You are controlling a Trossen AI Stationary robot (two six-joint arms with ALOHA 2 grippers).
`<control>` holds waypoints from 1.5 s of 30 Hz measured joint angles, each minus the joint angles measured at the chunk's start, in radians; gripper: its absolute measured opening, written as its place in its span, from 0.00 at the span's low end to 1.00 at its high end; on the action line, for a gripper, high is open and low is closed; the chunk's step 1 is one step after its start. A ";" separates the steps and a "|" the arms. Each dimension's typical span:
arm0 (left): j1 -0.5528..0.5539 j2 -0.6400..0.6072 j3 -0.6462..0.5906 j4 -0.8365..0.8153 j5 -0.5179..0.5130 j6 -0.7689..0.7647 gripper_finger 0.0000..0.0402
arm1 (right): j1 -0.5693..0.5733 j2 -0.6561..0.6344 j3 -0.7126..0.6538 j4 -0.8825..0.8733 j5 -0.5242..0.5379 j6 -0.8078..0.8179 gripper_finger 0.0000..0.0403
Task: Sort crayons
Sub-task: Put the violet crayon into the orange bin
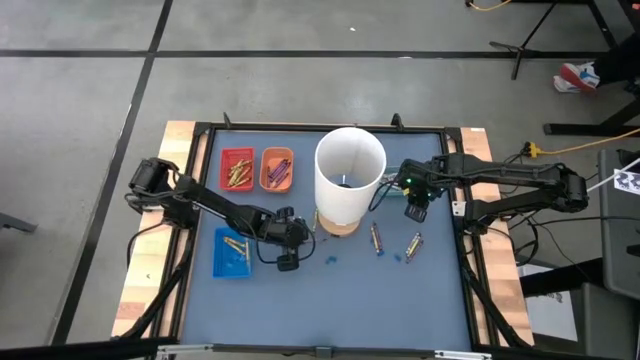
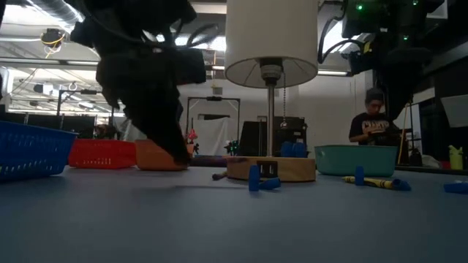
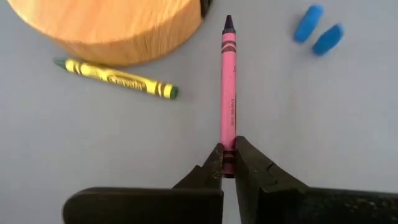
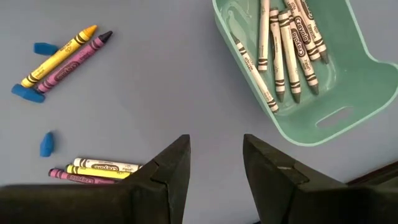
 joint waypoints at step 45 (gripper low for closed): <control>0.360 -0.256 0.003 -0.464 -0.403 -0.216 0.02 | 0.153 0.000 0.000 -0.076 -0.097 0.063 0.36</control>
